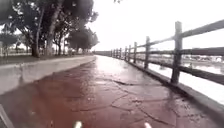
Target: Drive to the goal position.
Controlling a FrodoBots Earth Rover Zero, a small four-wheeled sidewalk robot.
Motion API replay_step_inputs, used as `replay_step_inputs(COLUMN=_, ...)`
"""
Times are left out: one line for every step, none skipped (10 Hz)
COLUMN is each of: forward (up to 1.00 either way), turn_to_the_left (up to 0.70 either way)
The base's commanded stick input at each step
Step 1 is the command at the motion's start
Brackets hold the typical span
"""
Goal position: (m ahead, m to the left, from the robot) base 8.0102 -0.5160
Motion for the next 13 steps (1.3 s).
replay_step_inputs(forward=0.5, turn_to_the_left=0.5)
replay_step_inputs(forward=0.5, turn_to_the_left=0.5)
replay_step_inputs(forward=0.5, turn_to_the_left=0.5)
replay_step_inputs(forward=0.5, turn_to_the_left=0.5)
replay_step_inputs(forward=0.5, turn_to_the_left=0.5)
replay_step_inputs(forward=0.5, turn_to_the_left=0.5)
replay_step_inputs(forward=0.5, turn_to_the_left=0.22)
replay_step_inputs(forward=0.5, turn_to_the_left=0.0)
replay_step_inputs(forward=0.5, turn_to_the_left=0.0)
replay_step_inputs(forward=0.5, turn_to_the_left=0.0)
replay_step_inputs(forward=0.5, turn_to_the_left=0.0)
replay_step_inputs(forward=0.5, turn_to_the_left=0.0)
replay_step_inputs(forward=0.5, turn_to_the_left=0.0)
